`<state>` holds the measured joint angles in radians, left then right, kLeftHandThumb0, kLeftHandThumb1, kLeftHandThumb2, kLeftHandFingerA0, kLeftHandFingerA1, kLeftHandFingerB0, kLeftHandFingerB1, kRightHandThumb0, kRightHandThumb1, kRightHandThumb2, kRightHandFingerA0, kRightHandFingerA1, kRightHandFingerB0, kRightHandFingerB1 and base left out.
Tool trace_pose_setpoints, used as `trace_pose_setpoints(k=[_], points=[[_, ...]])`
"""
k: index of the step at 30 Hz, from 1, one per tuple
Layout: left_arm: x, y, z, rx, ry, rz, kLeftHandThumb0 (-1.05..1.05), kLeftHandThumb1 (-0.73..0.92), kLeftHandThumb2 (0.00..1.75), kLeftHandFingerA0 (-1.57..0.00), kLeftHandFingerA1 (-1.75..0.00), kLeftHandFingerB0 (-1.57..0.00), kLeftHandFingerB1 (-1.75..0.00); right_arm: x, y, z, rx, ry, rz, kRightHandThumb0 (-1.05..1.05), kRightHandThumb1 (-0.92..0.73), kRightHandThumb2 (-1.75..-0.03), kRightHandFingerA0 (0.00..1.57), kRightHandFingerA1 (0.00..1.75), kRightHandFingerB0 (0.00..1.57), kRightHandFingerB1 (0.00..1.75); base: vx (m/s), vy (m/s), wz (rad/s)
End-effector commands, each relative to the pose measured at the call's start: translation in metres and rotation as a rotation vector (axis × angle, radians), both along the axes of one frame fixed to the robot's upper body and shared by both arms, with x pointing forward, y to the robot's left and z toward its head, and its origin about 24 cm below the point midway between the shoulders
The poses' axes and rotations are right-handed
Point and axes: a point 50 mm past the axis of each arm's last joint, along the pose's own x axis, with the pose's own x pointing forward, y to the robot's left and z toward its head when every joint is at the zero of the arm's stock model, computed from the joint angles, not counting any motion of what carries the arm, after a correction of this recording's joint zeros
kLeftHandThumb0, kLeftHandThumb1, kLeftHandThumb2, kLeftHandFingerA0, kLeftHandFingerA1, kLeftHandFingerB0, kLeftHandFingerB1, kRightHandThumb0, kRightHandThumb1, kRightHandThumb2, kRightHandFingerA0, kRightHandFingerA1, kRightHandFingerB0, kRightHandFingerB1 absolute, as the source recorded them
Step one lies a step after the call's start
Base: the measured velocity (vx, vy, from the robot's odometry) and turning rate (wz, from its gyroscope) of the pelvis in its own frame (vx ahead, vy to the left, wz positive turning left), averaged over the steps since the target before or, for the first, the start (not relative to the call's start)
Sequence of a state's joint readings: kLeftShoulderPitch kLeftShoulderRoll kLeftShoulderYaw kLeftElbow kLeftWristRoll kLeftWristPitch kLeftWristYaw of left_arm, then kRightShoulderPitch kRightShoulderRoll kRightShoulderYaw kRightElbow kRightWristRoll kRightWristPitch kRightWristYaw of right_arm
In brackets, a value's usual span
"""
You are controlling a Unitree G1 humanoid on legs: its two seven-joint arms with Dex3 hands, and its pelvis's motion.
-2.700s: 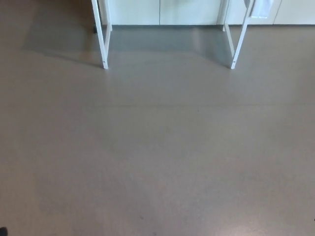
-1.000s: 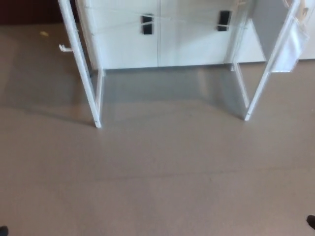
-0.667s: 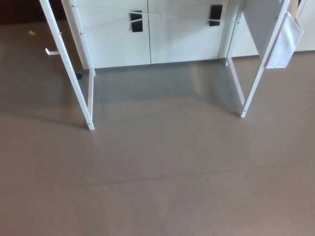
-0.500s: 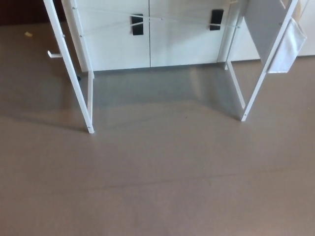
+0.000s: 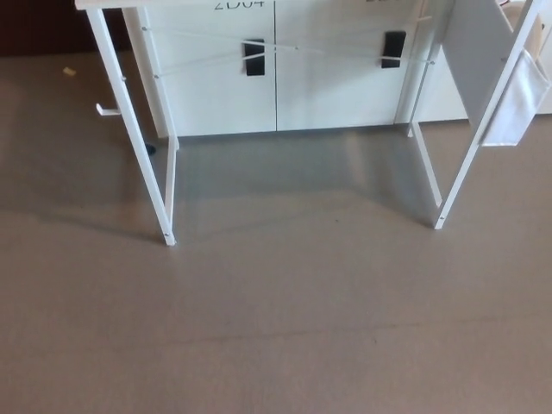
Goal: The robot walks towards a desk on which a shovel is kept on the left hand side and a container is kept on the right hand side. The robot picks up the shovel using its left hand and places it in the container.
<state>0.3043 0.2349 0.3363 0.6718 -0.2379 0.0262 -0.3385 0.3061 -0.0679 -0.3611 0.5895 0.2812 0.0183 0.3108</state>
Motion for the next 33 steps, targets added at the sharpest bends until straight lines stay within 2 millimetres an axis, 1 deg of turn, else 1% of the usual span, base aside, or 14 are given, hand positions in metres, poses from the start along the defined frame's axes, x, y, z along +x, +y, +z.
trace_pose_setpoints(k=[1,3,4,7,13,17,19,20,21,23,25,28,31,33], points=[[0.0021,0.0035,0.0041,0.047,-0.026,-0.011,-0.11,0.44,0.87,-0.36,-0.57,-0.16,-0.48,-0.0006,-0.0044,0.0024,-0.016,-0.026,-0.003,-0.01,-0.5,-0.53,0.53,0.65,0.31,0.5,0.0,0.0,0.0],[0.0021,0.0043,0.0036,0.051,-0.022,-0.013,-0.11,0.43,0.87,-0.37,-0.58,-0.17,-0.48,-0.0001,-0.0042,0.0026,-0.026,-0.02,0.002,-0.01,-0.51,-0.54,0.54,0.65,0.31,0.5,0.0,0.0,0.0],[0.002,0.0043,0.0038,0.051,-0.023,-0.018,-0.11,0.44,0.87,-0.36,-0.57,-0.16,-0.47,0.0002,-0.0041,0.0025,-0.02,-0.021,-0.006,0.0,-0.52,-0.54,0.59,0.69,0.32,0.51,0.0,0.0,0.0],[0.0039,0.0039,0.0054,0.062,-0.027,-0.027,-0.11,0.44,0.87,-0.36,-0.57,-0.16,-0.47,0.002,-0.0041,0.0017,-0.022,-0.026,0.007,-0.02,-0.5,-0.54,0.55,0.66,0.29,0.49,0.0,0.0,0.0],[0.0048,0.0029,0.0074,0.056,-0.028,-0.034,-0.12,0.45,0.87,-0.35,-0.57,-0.15,-0.47,0.0029,-0.0031,0.0023,-0.022,-0.028,0.002,-0.03,-0.5,-0.53,0.55,0.67,0.33,0.51,0.0,0.0,0.0],[0.0042,0.0036,0.0071,0.045,-0.031,-0.033,-0.13,0.44,0.87,-0.34,-0.56,-0.15,-0.47,0.0023,-0.0033,0.0022,-0.03,-0.026,0.011,-0.05,-0.5,-0.53,0.59,0.68,0.3,0.49,0.0,0.001,0.01],[0.0036,0.0044,0.0066,0.047,-0.035,-0.033,-0.12,0.44,0.87,-0.36,-0.57,-0.16,-0.47,0.0021,-0.004,0.0018,-0.035,-0.023,0.017,-0.07,-0.5,-0.53,0.61,0.68,0.31,0.49,0.02,0.017,-0.06],[0.0035,0.0039,0.0073,0.046,-0.038,-0.036,-0.13,0.44,0.87,-0.35,-0.56,-0.16,-0.47,0.002,-0.0039,0.0017,-0.032,-0.023,0.011,-0.05,-0.51,-0.52,0.66,0.7,0.33,0.5,0.02,0.03,-0.08],[0.0035,0.0036,0.0075,0.046,-0.038,-0.035,-0.13,0.44,0.87,-0.34,-0.56,-0.16,-0.47,0.0022,-0.0037,0.0019,-0.034,-0.023,0.013,-0.05,-0.51,-0.53,0.64,0.7,0.33,0.5,0.0,0.0,0.0],[0.0036,0.0032,0.0075,0.044,-0.036,-0.027,-0.12,0.44,0.87,-0.37,-0.57,-0.17,-0.48,0.0028,-0.0023,0.0037,-0.031,-0.027,0.014,-0.01,-0.52,-0.53,0.55,0.67,0.3,0.49,-0.02,-0.082,0.08],[0.0079,0.0029,0.0082,0.044,-0.043,-0.026,-0.12,0.44,0.87,-0.36,-0.57,-0.17,-0.48,0.0074,-0.0023,0.0039,-0.025,-0.032,0.002,-0.01,-0.51,-0.53,0.58,0.69,0.31,0.49,0.01,-0.141,0.07],[0.0083,0.0033,0.008,0.052,-0.036,-0.032,-0.13,0.44,0.87,-0.37,-0.57,-0.16,-0.48,0.0075,-0.0032,0.0031,-0.042,-0.021,0.012,-0.02,-0.51,-0.53,0.66,0.71,0.34,0.5,0.03,-0.224,0.16],[0.0086,0.0025,0.0088,0.042,-0.046,-0.03,-0.12,0.44,0.87,-0.35,-0.57,-0.16,-0.47,0.0084,-0.003,0.0029,-0.032,-0.027,0.011,-0.01,-0.51,-0.54,0.63,0.71,0.34,0.51,0.09,-0.304,0.12],[0.0085,0.0025,0.0085,0.042,-0.046,-0.028,-0.12,0.44,0.87,-0.36,-0.57,-0.16,-0.48,0.0086,-0.0031,0.0031,-0.041,-0.025,0.018,-0.05,-0.51,-0.52,0.66,0.71,0.36,0.51,0.17,-0.073,0.11]])
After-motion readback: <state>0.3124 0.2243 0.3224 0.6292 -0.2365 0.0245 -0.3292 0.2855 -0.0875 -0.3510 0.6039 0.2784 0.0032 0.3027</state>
